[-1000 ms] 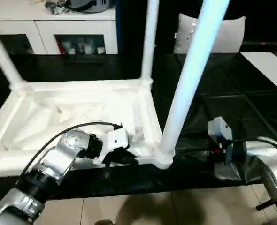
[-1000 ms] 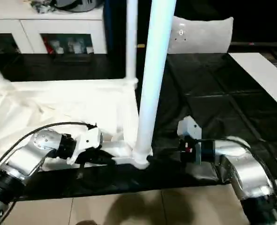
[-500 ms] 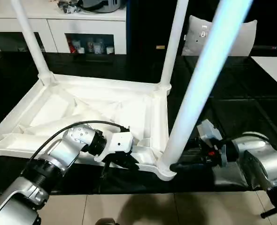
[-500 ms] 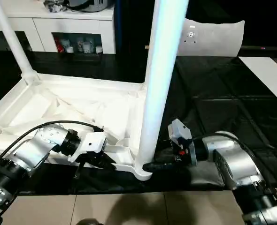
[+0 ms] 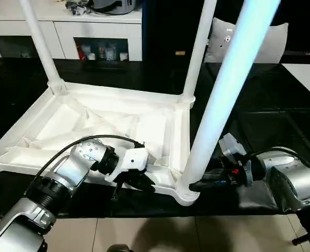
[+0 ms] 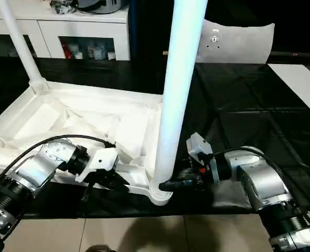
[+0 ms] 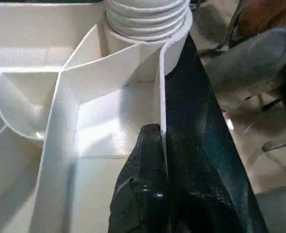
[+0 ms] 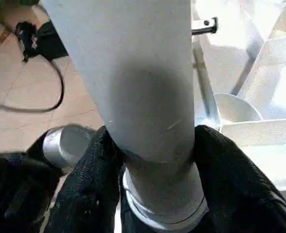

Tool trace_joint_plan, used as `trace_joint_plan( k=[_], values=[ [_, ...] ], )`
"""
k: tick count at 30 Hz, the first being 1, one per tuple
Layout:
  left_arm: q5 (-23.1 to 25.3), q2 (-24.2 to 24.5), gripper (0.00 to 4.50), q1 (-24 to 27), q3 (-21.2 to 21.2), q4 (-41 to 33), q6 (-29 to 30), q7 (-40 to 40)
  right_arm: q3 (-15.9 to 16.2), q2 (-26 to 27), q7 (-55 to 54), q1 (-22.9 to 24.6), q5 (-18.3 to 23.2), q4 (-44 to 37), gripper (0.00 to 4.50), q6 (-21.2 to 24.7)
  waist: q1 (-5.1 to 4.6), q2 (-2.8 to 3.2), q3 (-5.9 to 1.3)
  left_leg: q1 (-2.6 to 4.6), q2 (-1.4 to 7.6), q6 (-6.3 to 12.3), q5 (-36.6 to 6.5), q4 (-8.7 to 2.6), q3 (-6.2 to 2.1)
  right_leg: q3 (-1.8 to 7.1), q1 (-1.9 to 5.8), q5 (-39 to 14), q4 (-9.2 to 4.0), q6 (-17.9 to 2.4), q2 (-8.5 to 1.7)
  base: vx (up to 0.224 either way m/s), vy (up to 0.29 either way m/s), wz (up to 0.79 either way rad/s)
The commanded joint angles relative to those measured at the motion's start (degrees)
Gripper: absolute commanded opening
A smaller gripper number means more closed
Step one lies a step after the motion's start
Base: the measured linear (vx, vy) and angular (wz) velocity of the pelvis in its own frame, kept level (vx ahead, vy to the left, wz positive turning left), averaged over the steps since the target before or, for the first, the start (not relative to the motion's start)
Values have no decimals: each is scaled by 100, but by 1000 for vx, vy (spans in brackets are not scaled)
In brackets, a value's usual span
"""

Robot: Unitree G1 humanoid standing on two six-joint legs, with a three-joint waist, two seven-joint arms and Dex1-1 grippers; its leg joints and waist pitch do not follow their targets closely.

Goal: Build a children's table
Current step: Rotate leg to tighten

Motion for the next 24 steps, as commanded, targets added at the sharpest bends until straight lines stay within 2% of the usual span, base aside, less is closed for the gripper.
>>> trace_joint_plan(
  k=[1,2,4,5,6,7,8,9,11,12,13,14,15,16,17,18,19,21,22,24],
  values=[
    [25,-157,0,-29,-3,-40,164,211,144,134,-91,57,139,-185,196,135,-47,-11,-366,48,450,280,-784,-424,-160,429,294,-2380,-455,-110,-621,0,0,0],
    [5,-196,0,-41,52,-42,262,303,100,221,-271,82,138,-215,196,165,-73,-12,-354,51,421,261,-874,-423,-150,413,293,-2566,-485,-58,-620,0,0,0],
    [-49,-331,0,-81,228,-105,623,624,13,526,-1101,88,-151,-129,195,118,-136,-7,-307,91,387,151,-1033,-423,-149,371,270,-2995,-582,62,-621,0,0,0],
    [-75,-488,0,-128,372,-117,849,959,-98,792,-1743,41,-320,25,195,110,-167,-18,-296,87,361,126,-1115,-424,-157,334,284,-3120,-598,130,-603,0,0,0],
    [-88,-632,0,-173,487,-113,1022,1249,-205,1020,-2240,-5,-413,150,195,125,-234,-14,-288,110,360,28,-1248,-421,-170,293,269,-3316,-638,237,-596,0,0,0],
    [-88,-632,0,-173,487,-113,1022,1249,-205,1020,-2240,-5,-413,150,195,125,-277,2,-269,151,350,-4,-1383,-403,-169,260,234,-3467,-684,274,-587,0,0,0],
    [-88,-762,0,-213,577,-108,1154,1490,-307,1210,-2620,-51,-453,239,194,184,-364,-6,-263,172,318,-47,-1557,-369,-182,165,270,-3684,-754,413,-586,0,0,0],
    [-90,-908,0,-252,679,-116,1336,1759,-391,1399,-2994,-88,-535,296,192,253,-452,30,-288,156,370,-42,-1682,-387,-215,127,316,-3577,-763,466,-580,0,0,0],
    [-72,-1157,0,-324,797,-95,1543,2162,-459,1670,-3519,-162,-697,408,191,221,-526,70,-300,169,463,-17,-1838,-427,-250,116,342,-3303,-746,386,-591,0,0,0],
    [-47,-1423,0,-401,920,-49,1746,2594,-574,1969,-4137,-262,-825,571,191,218,-600,101,-340,65,562,-2,-1876,-491,-319,166,438,-2764,-621,284,-648,0,0,0],
    [0,-1598,0,-450,992,-2,1831,2891,-657,2166,-4546,-348,-885,717,191,195,-625,90,-336,71,559,-16,-1829,-496,-295,202,403,-2622,-611,221,-655,0,0,0],
    [63,-1821,0,-515,1079,78,1884,3287,-757,2393,-5061,-472,-968,922,191,196,-656,50,-342,101,467,-59,-1670,-450,-251,208,348,-2604,-632,78,-684,0,0,0],
    [75,-1864,0,-528,1096,96,1887,3366,-776,2435,-5160,-497,-985,964,191,200,-666,31,-336,91,411,-63,-1547,-423,-231,199,357,-2670,-653,67,-690,0,0,0],
    [118,-1979,0,-558,1141,136,1899,3574,-827,2544,-5414,-561,-1047,1072,191,209,-653,43,-353,76,344,11,-1271,-394,-193,197,377,-2682,-663,54,-690,0,0,0],
    [253,-2286,0,-601,1197,200,1875,4116,-1059,2858,-5991,-727,-1028,1351,191,47,-645,48,-357,47,364,101,-1030,-408,-188,220,384,-2512,-640,26,-677,0,0,0],
    [270,-2316,0,-598,1196,194,1882,4161,-1080,2889,-6039,-740,-1026,1375,191,23,-646,44,-382,66,388,130,-879,-409,-180,238,355,-2314,-610,-34,-657,0,0,0],
    [297,-2353,0,-569,1158,145,1885,4168,-1133,2950,-6176,-748,-1041,1406,191,-80,-631,42,-403,65,390,149,-783,-409,-181,249,364,-2170,-581,-68,-652,0,0,0],
    [327,-2374,0,-528,1114,76,1893,4155,-1213,3020,-6323,-740,-1061,1404,247,-184,-604,39,-429,11,416,261,-457,-404,-187,302,375,-1711,-468,-187,-656,52,-24,4],
    [385,-2345,0,-499,1075,34,1882,4162,-1273,3065,-6324,-713,-1028,1348,261,-238,-581,36,-465,-37,425,349,-147,-385,-197,331,397,-1244,-354,-300,-658,0,0,0],
    [473,-2264,0,-457,1026,-2,1871,4137,-1373,3124,-6259,-645,-955,1230,271,-371,-518,29,-506,-70,405,577,403,-311,-171,382,358,-388,-184,-563,-650,0,0,0]
  ],
)
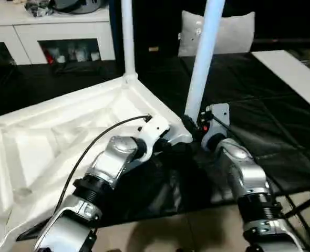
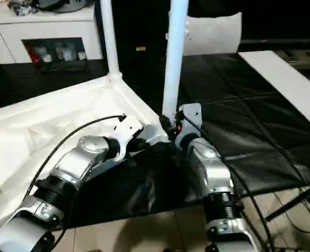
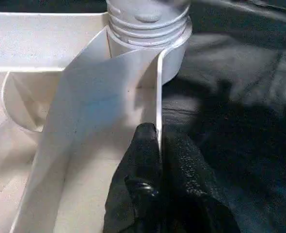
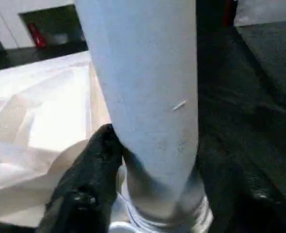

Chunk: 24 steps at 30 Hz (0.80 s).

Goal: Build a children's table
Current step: Rotate leg to tighten

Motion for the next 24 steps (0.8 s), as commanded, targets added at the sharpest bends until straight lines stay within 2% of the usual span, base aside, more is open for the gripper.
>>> trace_joint_plan(
  k=[1,2,3,4,5,7,8,11,12,13,15,16,18,19,20,21,22,23,24],
  values=[
    [-81,-129,0,-91,-99,-393,-239,-120,31,163,111,137,120,-43,271,14,81,-34,-509,-42,337,642,432,-270,-159,553,383,-288,-154,-558,-622,0,0,0],
    [-75,-113,0,-86,-98,-388,-233,-126,0,176,80,153,131,-75,301,12,122,-66,-504,-89,277,691,426,-251,-135,553,403,-281,-147,-544,-617,0,0,0],
    [-76,-65,0,-72,-101,-389,-241,-170,19,134,177,205,150,-163,301,9,160,-58,-512,-77,270,686,401,-251,-127,549,400,-332,-146,-527,-625,0,0,0],
    [-72,-25,0,-65,-110,-391,-250,-207,38,97,252,244,158,-231,307,1,189,-44,-492,-92,253,701,338,-258,-120,530,405,-530,-178,-423,-610,0,0,0],
    [-38,70,0,-26,-139,-397,-330,-365,102,-44,460,354,180,-387,312,-11,216,-32,-479,-76,293,656,194,-274,-135,512,398,-896,-217,-235,-589,0,0,0],
    [-51,120,0,-5,-136,-396,-343,-437,146,-152,631,419,213,-477,325,-53,219,-26,-473,-63,315,616,137,-284,-145,509,387,-1013,-229,-161,-581,0,0,0],
    [-66,251,0,34,-197,-404,-426,-651,198,-357,913,520,247,-623,350,-110,226,-26,-468,-54,327,565,67,-291,-148,512,385,-1108,-240,-120,-588,0,0,0],
    [-60,420,0,83,-288,-421,-525,-912,223,-590,1240,623,275,-772,359,-172,245,-20,-450,-46,312,494,-187,-306,-141,509,383,-1402,-298,-13,-591,0,0,0],
    [-64,529,0,108,-341,-418,-626,-1098,236,-767,1522,685,310,-861,373,-187,237,-37,-436,-47,307,461,-269,-317,-137,499,384,-1543,-320,17,-586,0,0,0],
    [-63,653,0,131,-384,-404,-691,-1279,247,-992,1858,746,346,-946,392,-243,256,-22,-433,-42,291,458,-319,-314,-136,492,388,-1645,-345,69,-582,0,0,0],
    [-84,888,0,175,-480,-380,-877,-1698,276,-1436,2498,848,394,-1082,396,-356,285,-30,-426,-34,295,450,-410,-316,-126,500,388,-1804,-367,219,-572,0,0,0],
    [-98,972,0,184,-510,-371,-913,-1856,299,-1608,2754,880,412,-1128,406,-425,288,-15,-417,-33,304,449,-443,-323,-134,495,374,-1807,-368,250,-566,0,0,0],
    [-84,1101,0,189,-581,-348,-1116,-2095,334,-1853,3104,922,457,-1189,406,-472,290,-32,-402,-15,278,418,-587,-328,-133,468,373,-2007,-407,303,-555,0,0,0],
    [-90,1269,0,201,-697,-360,-1301,-2475,420,-2149,3616,985,534,-1286,406,-509,284,-32,-400,-13,273,416,-596,-327,-125,464,373,-2044,-414,309,-548,0,0,0],
    [-96,1352,0,208,-756,-368,-1422,-2676,468,-2297,3871,1019,565,-1334,406,-527,319,-34,-413,-11,257,461,-615,-315,-123,465,396,-2089,-428,369,-551,0,0,0],
    [-105,1435,0,217,-813,-377,-1540,-2884,518,-2447,4134,1054,594,-1383,406,-548,333,-28,-412,2,291,478,-593,-329,-125,482,380,-2051,-421,373,-554,0,0,0],
    [-133,1507,0,212,-860,-376,-1582,-3081,568,-2579,4363,1068,631,-1406,406,-544,356,-45,-410,13,317,505,-562,-336,-129,474,367,-1983,-412,339,-546,0,0,0],
    [-152,1653,0,174,-987,-318,-1861,-3508,668,-2808,4930,1083,836,-1452,406,-398,410,-38,-415,28,342,535,-549,-342,-137,464,361,-1879,-398,212,-559,0,0,0],
    [-152,1653,0,174,-987,-318,-1861,-3508,668,-2808,4930,1083,836,-1452,406,-398,423,-39,-420,27,345,548,-540,-339,-141,468,371,-1836,-382,183,-556,0,0,0]
  ],
)
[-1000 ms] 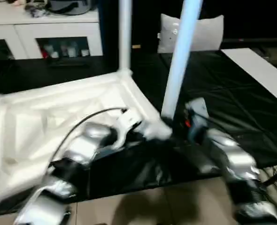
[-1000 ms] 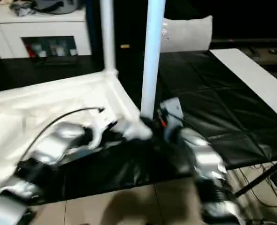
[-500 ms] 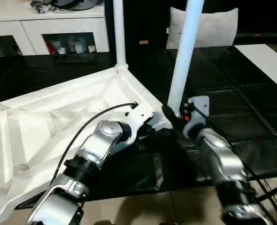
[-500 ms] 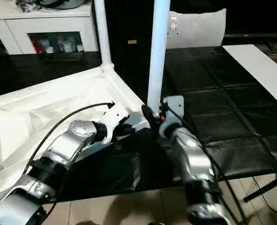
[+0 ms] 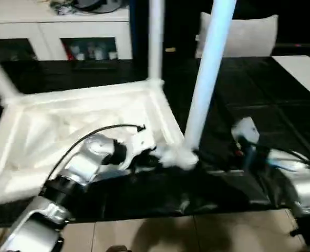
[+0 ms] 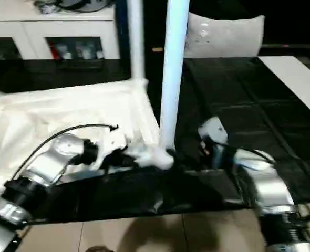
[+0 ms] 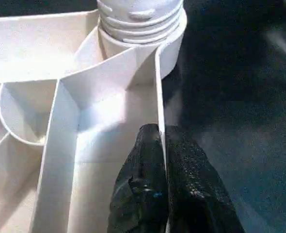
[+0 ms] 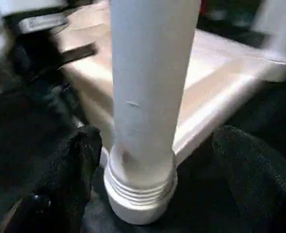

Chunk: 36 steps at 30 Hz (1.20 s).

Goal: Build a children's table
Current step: Rotate leg to tighten

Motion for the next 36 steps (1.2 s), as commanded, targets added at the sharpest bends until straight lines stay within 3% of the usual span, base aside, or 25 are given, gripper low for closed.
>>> trace_joint_plan(
  k=[1,7,16,17,24,28,29,31,34,35,36],
  values=[
    [52,69,0,-56,-323,-75,-336,-604,107,-163,548,-7,230,-146,406,116,8,-29,-421,10,405,589,-513,-351,-149,492,366,-1653,-463,90,-528,0,0,0],
    [29,304,0,-200,-583,-29,-810,-1491,487,-374,1465,-141,402,-102,342,389,102,-36,-415,19,422,513,-484,-354,-139,514,363,-1624,-442,-132,-570,0,0,0],
    [107,308,0,-315,-742,74,-1072,-1837,794,-353,1899,-238,415,-89,278,488,111,-44,-405,23,407,370,-610,-367,-144,492,373,-1969,-491,39,-564,0,0,0],
    [120,290,0,-338,-748,116,-1126,-1893,837,-366,1979,-249,438,-114,256,566,102,-73,-399,19,402,377,-599,-367,-140,493,371,-1962,-495,60,-557,0,0,0],
    [72,256,0,-354,-702,162,-1119,-1944,877,-387,2051,-203,464,-197,204,653,112,-53,-398,15,396,361,-568,-367,-141,486,371,-1957,-495,107,-563,0,0,0],
    [-127,148,0,-268,-425,48,-593,-1603,693,-132,1538,-57,652,-396,197,977,108,-56,-390,17,404,332,-573,-376,-141,491,374,-2005,-512,121,-570,0,0,0],
    [-175,101,0,-236,-330,-13,-430,-1451,653,-36,1377,-7,702,-495,196,1089,101,-8,-374,21,367,299,-646,-373,-140,465,366,-2171,-547,174,-569,0,0,0],
    [-268,-22,0,-148,-116,-213,-37,-1029,600,254,830,81,644,-633,196,1216,76,-32,-368,27,381,246,-678,-380,-141,459,366,-2246,-573,209,-568,0,0,0],
    [-273,-222,0,-83,83,-427,503,-455,548,717,-117,47,324,-524,196,1277,-19,-33,-323,55,320,85,-905,-378,-139,376,348,-2734,-676,350,-552,0,0,0],
    [-270,-287,0,-66,129,-485,635,-305,517,860,-424,14,223,-455,196,1305,-120,-41,-320,31,290,58,-1018,-378,-159,326,395,-2920,-719,549,-541,0,0,0],
    [-270,-352,0,-59,166,-518,726,-183,481,964,-595,-20,201,-400,196,1317,-138,-31,-328,35,296,73,-1037,-378,-164,325,391,-2897,-725,576,-539,0,0,0]
  ],
)
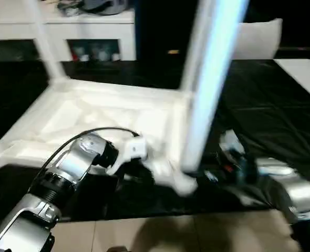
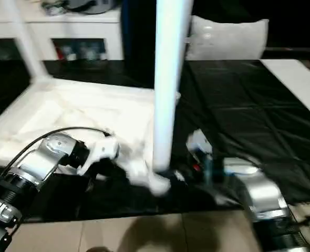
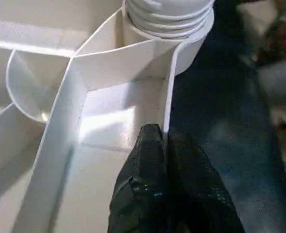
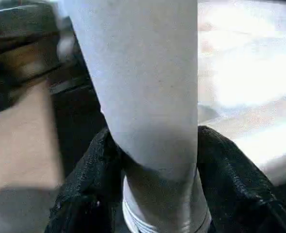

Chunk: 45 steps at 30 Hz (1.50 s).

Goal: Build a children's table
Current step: Rotate leg to tighten

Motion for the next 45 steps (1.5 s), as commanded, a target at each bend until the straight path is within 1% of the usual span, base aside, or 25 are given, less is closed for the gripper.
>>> trace_joint_plan(
  k=[1,4,6,7,9,10,11,12,14,15,16,17,20,21,24,28,29,30,31,34,38,39,40,44,45],
  values=[
    [-250,-627,0,-22,175,-507,399,639,163,580,-829,-270,-107,148,196,162,-9,-44,-333,-12,317,113,-1021,-390,-171,353,339,-2835,-696,567,-532,0,0,0],
    [-142,-1022,0,-48,357,-589,881,1344,-32,1116,-1854,-500,-288,436,194,257,-205,-35,-351,-49,335,109,-933,-393,-207,360,361,-2534,-653,343,-552,0,0,0],
    [-39,-1299,0,-72,499,-639,1210,1859,-151,1433,-2498,-645,-453,637,194,246,-244,-44,-362,-52,318,182,-773,-389,-188,408,346,-2343,-618,234,-557,0,0,0],
    [-5,-1428,0,-84,574,-657,1349,2115,-205,1566,-2773,-705,-530,724,194,236,-279,-37,-366,-67,322,212,-621,-383,-184,424,340,-2159,-581,100,-556,0,0,0],
    [114,-1781,0,-156,768,-566,1388,2917,-316,1842,-3477,-869,-756,1025,194,155,-274,-40,-406,-102,338,265,-365,-377,-202,450,378,-1815,-500,-3,-566,0,0,0],
    [159,-1890,0,-181,804,-524,1360,3163,-332,1904,-3688,-924,-845,1134,194,117,-274,-21,-441,-121,380,387,23,-351,-216,486,361,-1180,-389,-249,-561,0,0,0],
    [227,-1984,0,-186,811,-528,1340,3384,-372,1976,-3869,-968,-926,1234,194,44,-277,-25,-450,-136,385,450,153,-339,-213,502,363,-947,-351,-319,-564,0,0,0],
    [309,-2067,0,-171,768,-569,1294,3547,-415,2019,-4026,-1000,-1019,1317,194,-53,-271,-23,-464,-141,401,566,342,-320,-212,528,345,-547,-280,-477,-571,0,0,0],
    [339,-2121,0,-147,754,-618,1313,3594,-484,2062,-4098,-1019,-1020,1360,194,-128,-235,-39,-486,-159,363,728,552,-277,-188,553,341,-110,-207,-631,-585,0,0,0],
    [353,-2160,0,-112,726,-674,1340,3581,-549,2093,-4143,-1034,-1005,1388,194,-194,-234,-26,-470,-180,363,798,581,-277,-189,552,341,-43,-197,-665,-582,0,0,0],
    [357,-2166,0,-104,716,-687,1345,3573,-560,2097,-4149,-1037,-1005,1393,250,-211,-213,-34,-459,-168,357,893,515,-276,-164,545,332,-103,-225,-654,-575,0,0,0],
    [405,-2176,0,-67,665,-744,1390,3570,-557,2081,-4143,-1039,-1041,1391,263,-298,-186,-9,-446,-169,355,903,410,-284,-162,531,343,-296,-256,-603,-574,0,0,0],
    [453,-2153,0,-20,612,-806,1448,3594,-584,2026,-4101,-995,-1069,1342,270,-411,-159,14,-428,-138,392,795,193,-307,-169,524,327,-694,-311,-459,-560,0,0,0],
    [454,-2133,0,-16,601,-803,1438,3595,-592,2000,-4090,-981,-1068,1337,302,-443,-157,13,-423,-131,407,749,141,-316,-176,527,324,-744,-314,-441,-556,0,0,0],
    [424,-1975,0,-7,573,-708,1290,3476,-627,1809,-3864,-853,-1014,1192,308,-607,-140,21,-421,-124,406,682,-6,-320,-173,537,322,-775,-325,-443,-565,0,0,0],
    [417,-1711,0,23,474,-663,1026,3111,-608,1493,-3254,-707,-846,990,351,-709,-120,13,-424,-135,392,702,-88,-317,-169,543,342,-735,-321,-405,-563,0,0,0],
    [404,-1649,0,41,468,-672,1028,3025,-585,1388,-3099,-667,-828,932,355,-708,-112,7,-428,-140,397,709,-90,-319,-175,537,350,-735,-323,-402,-565,0,0,0],
    [388,-1411,0,103,352,-685,837,2636,-406,996,-2366,-526,-769,763,379,-862,-110,9,-428,-138,389,713,-119,-318,-170,533,343,-778,-326,-415,-570,0,0,0],
    [377,-1268,0,127,303,-674,724,2415,-344,740,-1995,-467,-759,715,389,-921,-74,-3,-438,-133,375,718,-187,-307,-161,527,361,-908,-356,-317,-572,0,0,0],
    [314,-1047,0,154,258,-660,637,2059,-298,322,-1456,-419,-759,727,398,-1073,-39,-3,-427,-125,391,726,-228,-319,-157,527,339,-1051,-362,-265,-552,0,0,0],
    [221,-600,0,164,11,-576,50,1200,-288,-166,-631,-436,-661,765,398,-1358,11,1,-429,-104,395,649,-343,-324,-157,520,319,-1375,-395,-238,-551,0,0,0],
    [221,-574,0,166,-8,-571,2,1146,-285,-189,-587,-437,-653,765,398,-1370,36,5,-437,-92,415,651,-339,-322,-159,533,304,-1348,-383,-253,-554,0,0,0],
    [185,-361,0,176,-135,-517,-385,676,-217,-399,-164,-438,-566,749,398,-1494,69,-10,-452,-87,426,667,-333,-320,-164,533,307,-1298,-369,-275,-554,0,0,0],
    [138,-110,0,143,-274,-416,-741,73,-81,-656,601,-424,-370,710,398,-1601,171,-5,-452,-77,442,683,-313,-318,-149,550,293,-1134,-323,-380,-561,0,0,0],
    [142,-62,0,116,-306,-364,-849,-58,-30,-713,827,-427,-323,709,398,-1563,194,-4,-449,-61,440,660,-402,-325,-142,543,298,-1259,-344,-368,-567,0,0,0]
  ],
)
